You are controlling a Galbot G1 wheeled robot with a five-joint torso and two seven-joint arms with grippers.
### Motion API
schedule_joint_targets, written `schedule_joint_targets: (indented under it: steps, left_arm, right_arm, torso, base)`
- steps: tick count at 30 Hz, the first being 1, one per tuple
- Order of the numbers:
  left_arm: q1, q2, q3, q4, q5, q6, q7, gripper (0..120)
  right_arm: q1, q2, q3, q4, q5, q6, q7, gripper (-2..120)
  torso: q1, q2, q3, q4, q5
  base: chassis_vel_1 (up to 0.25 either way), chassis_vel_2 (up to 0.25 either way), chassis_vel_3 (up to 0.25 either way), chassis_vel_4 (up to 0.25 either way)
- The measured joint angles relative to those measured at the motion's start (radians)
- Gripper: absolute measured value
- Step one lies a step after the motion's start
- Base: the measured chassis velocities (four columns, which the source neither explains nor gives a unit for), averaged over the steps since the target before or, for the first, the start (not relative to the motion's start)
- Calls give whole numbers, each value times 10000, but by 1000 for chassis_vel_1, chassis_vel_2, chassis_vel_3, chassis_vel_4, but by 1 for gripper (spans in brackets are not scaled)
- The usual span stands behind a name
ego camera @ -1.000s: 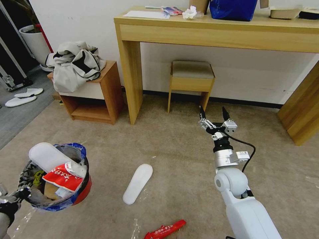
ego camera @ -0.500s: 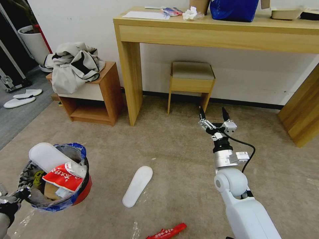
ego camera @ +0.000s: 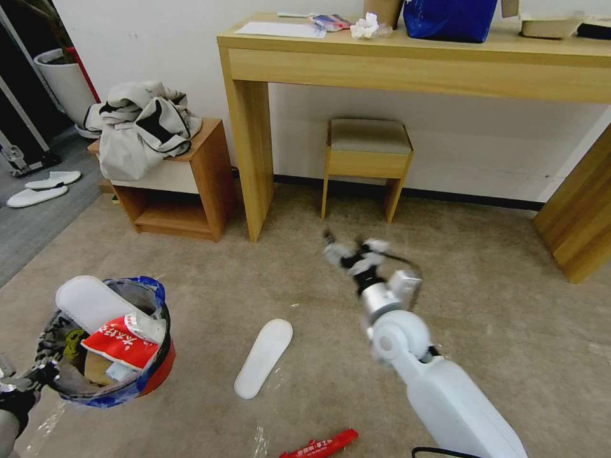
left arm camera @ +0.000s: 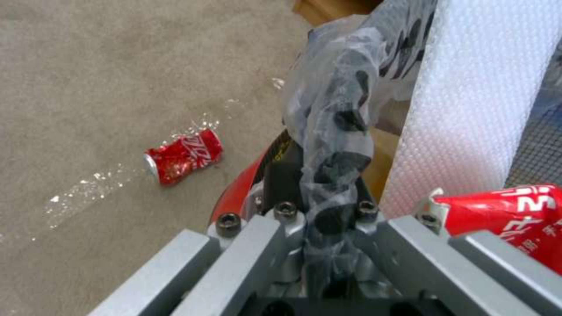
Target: Pick up the trash bin and place the garbage on the floor into it.
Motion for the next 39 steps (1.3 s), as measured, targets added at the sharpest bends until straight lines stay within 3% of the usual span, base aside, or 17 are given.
schedule_joint_targets:
  steps: [6, 7, 9, 11, 17, 24, 39]
  left_arm:
    - [45, 53, 6, 68, 38, 8, -28, 0]
    - [61, 58, 12, 110, 85, 8, -30, 0]
    - [60, 58, 17, 125, 94, 9, -31, 0]
    - [41, 32, 45, 174, 137, 9, -29, 0]
    - [96, 111, 31, 207, 156, 9, -24, 0]
    - [110, 170, 46, 207, 157, 10, -40, 0]
    - [156, 177, 92, 274, 210, 10, -46, 0]
  right_arm:
    - [748, 506, -646, -944, 1387, -1405, 324, 100]
    - [1004, 676, -642, -1294, 2050, -2109, 638, 100]
    - [1068, 727, -631, -1384, 2255, -2338, 768, 100]
    - [1197, 892, -466, -1629, 3030, -3243, 1359, 100]
    - [1068, 982, -281, -1605, 3706, -4169, 2199, 100]
    - [1017, 1095, -149, -1661, 4395, -4956, 3171, 100]
    - [831, 1405, -241, -2618, 4089, -4938, 3475, 100]
  torso:
    - [0, -1, 0, 1, 0]
    - [0, -1, 0, 1, -1]
    - [0, 0, 0, 1, -1]
    - [0, 0, -1, -1, -1]
    - [0, 0, 0, -2, -1]
    - [0, 0, -1, -1, 0]
    - [0, -1, -1, -1, 0]
  base:
    - [0, 0, 0, 0]
    - [0, 0, 0, 0]
    - [0, 0, 0, 0]
    - [0, 0, 0, 0]
    - [0, 0, 0, 0]
    - [0, 0, 0, 0]
    - [0, 0, 0, 0]
